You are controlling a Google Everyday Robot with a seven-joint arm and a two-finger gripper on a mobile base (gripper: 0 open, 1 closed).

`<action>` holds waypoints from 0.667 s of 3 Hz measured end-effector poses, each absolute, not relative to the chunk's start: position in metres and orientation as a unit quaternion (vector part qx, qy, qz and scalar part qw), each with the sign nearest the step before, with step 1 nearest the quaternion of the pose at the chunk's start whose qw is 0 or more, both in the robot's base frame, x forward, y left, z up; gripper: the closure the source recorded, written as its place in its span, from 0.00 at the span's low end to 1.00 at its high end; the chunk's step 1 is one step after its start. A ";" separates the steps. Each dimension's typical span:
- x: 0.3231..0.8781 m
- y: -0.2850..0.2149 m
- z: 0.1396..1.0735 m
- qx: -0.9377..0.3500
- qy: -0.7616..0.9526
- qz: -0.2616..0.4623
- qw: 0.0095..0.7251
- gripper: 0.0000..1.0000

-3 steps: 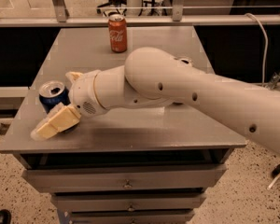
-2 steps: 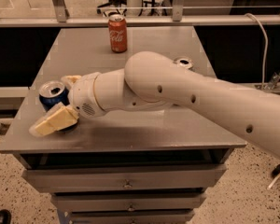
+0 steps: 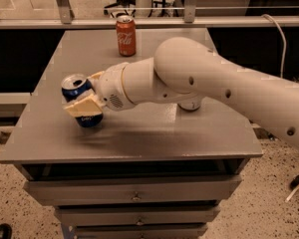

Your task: Knock pepsi can over

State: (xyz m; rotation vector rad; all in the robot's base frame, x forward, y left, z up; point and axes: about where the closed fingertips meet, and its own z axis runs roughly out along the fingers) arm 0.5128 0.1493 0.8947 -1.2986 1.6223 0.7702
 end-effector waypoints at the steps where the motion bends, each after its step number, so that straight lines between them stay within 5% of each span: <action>1: 0.527 0.123 0.921 -0.548 0.666 0.262 0.433 0.99; 2: 0.549 0.077 0.925 -0.585 0.686 0.191 0.387 1.00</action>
Offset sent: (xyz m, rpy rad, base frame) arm 0.0453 -0.1472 0.0086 -0.7158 -0.0385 0.1060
